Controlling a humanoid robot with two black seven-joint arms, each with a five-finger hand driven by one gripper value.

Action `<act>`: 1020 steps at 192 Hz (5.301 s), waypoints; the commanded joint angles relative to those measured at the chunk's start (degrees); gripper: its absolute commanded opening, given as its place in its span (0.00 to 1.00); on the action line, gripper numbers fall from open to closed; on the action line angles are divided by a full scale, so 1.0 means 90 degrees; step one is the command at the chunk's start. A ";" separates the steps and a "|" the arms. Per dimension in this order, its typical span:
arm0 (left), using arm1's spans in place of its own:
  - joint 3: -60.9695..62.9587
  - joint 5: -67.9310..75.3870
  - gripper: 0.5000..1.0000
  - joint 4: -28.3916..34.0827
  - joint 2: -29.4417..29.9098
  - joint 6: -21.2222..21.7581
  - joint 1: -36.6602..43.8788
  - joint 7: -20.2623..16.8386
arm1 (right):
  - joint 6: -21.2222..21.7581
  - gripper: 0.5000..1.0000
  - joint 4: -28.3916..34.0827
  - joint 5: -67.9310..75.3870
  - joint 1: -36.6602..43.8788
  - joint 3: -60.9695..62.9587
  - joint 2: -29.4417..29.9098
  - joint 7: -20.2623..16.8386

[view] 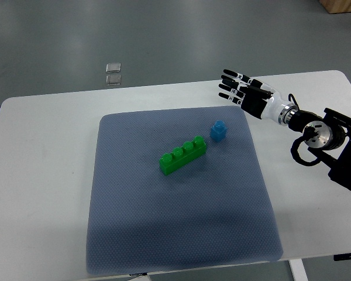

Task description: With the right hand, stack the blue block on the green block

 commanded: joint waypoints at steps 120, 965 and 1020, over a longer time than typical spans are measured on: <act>-0.0014 0.0000 1.00 0.0020 0.0000 0.0020 0.0000 -0.0008 | 0.0029 0.85 -0.0255 -0.0029 0.0069 0.0030 0.0068 0.0010; 0.0005 0.0000 1.00 0.0059 0.0000 0.0030 0.0000 -0.0008 | -0.2246 0.16 -0.0274 -1.0342 0.1172 -0.2773 0.0020 0.2002; 0.0005 0.0000 1.00 0.0059 0.0000 0.0030 0.0000 -0.0008 | -0.2197 0.11 -0.0138 -1.0244 0.1524 -0.2714 -0.0029 0.2305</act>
